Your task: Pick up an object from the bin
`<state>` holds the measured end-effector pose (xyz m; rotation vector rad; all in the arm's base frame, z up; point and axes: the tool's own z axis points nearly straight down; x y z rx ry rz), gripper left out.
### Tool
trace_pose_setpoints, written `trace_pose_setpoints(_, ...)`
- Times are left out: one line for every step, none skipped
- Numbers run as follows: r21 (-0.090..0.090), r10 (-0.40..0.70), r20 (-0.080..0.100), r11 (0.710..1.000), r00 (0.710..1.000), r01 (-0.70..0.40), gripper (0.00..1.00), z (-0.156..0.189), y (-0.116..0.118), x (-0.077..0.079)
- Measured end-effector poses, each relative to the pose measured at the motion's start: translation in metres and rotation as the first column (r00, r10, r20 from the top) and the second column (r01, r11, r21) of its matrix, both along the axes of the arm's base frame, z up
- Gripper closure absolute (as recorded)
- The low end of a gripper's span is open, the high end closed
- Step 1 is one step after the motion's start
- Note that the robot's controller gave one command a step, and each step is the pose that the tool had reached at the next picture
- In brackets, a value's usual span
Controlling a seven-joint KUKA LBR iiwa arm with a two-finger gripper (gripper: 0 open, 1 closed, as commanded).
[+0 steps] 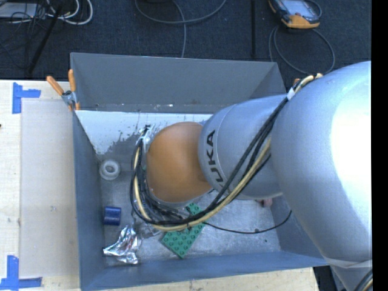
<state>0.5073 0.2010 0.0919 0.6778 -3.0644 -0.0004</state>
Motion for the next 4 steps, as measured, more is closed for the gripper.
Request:
trace_pose_setpoints(0.0, 0.0, 0.0, 1.0, 1.0, 0.0, 0.0, 0.0, 0.0, 0.0)
trace_pose_setpoints(-0.015, 0.18, 0.017, 0.984, 0.983, -0.18, 0.0, -0.008, 0.007, 0.001)
trace_pose_setpoints(0.001, 0.195, 0.004, 0.981, 0.981, -0.195, 1.0, -0.014, 0.018, -0.008)
trace_pose_setpoints(-0.001, 0.279, -0.002, 0.96, 0.96, -0.279, 1.0, -0.019, 0.032, 0.049)
